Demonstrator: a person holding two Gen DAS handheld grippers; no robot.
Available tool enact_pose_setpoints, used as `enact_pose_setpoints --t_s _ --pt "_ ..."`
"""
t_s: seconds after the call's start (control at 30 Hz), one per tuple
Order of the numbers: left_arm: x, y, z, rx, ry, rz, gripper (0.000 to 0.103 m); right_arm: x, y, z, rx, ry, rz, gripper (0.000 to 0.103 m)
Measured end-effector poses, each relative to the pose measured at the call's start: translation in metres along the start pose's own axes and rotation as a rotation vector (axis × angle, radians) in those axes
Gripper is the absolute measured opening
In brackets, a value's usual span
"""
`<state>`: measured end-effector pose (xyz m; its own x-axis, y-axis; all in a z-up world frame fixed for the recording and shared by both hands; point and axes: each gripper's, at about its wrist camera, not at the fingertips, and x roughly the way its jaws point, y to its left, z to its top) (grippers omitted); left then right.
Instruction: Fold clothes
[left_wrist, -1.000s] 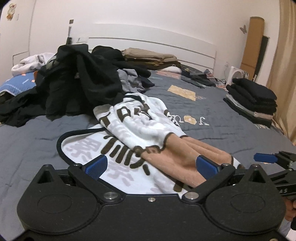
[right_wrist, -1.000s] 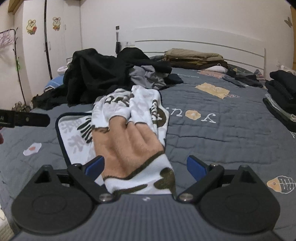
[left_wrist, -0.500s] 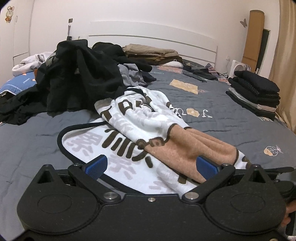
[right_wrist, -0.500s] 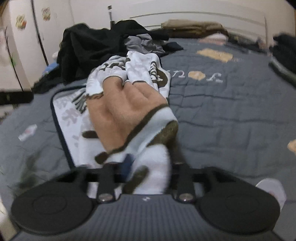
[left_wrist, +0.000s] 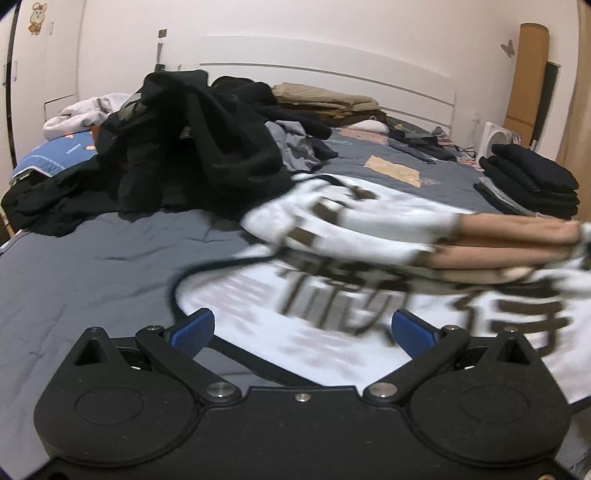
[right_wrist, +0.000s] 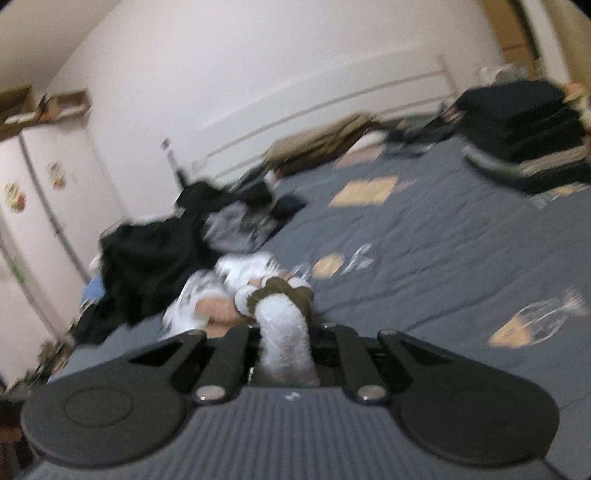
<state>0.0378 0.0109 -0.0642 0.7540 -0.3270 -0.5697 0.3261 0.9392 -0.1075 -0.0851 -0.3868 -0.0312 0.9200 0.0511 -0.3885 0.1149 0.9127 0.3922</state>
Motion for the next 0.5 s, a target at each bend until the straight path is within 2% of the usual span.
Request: enact_pose_setpoints --t_s 0.07,0.1,0.17,0.23,0.3,0.37,0.43,0.5 --pt "0.002 0.002 0.0 0.001 0.006 0.01 0.103 -0.013 -0.012 0.01 0.004 -0.036 -0.052 0.007" --pt "0.004 0.001 0.0 0.007 0.009 0.013 0.103 -0.015 -0.017 0.012 -0.02 -0.022 -0.08 0.008" --pt "0.008 0.0 -0.001 0.024 0.016 0.024 0.103 -0.007 -0.019 0.011 -0.113 0.064 -0.147 0.011" --pt "0.014 -0.001 -0.003 0.055 0.02 0.052 0.103 0.002 -0.021 0.002 -0.17 0.113 -0.21 0.017" --pt "0.021 -0.002 -0.005 0.084 0.027 0.075 0.103 0.009 -0.022 -0.005 -0.175 0.126 -0.25 0.033" --pt "0.03 0.004 -0.007 0.096 0.049 0.114 0.101 0.006 -0.02 -0.003 -0.191 0.103 -0.246 0.037" --pt "0.039 0.009 -0.009 0.107 0.071 0.153 0.091 -0.002 -0.022 0.003 -0.174 0.043 -0.229 0.05" --pt "0.049 0.017 -0.009 0.092 0.119 0.166 0.078 -0.011 -0.028 0.009 -0.11 -0.02 -0.208 0.071"
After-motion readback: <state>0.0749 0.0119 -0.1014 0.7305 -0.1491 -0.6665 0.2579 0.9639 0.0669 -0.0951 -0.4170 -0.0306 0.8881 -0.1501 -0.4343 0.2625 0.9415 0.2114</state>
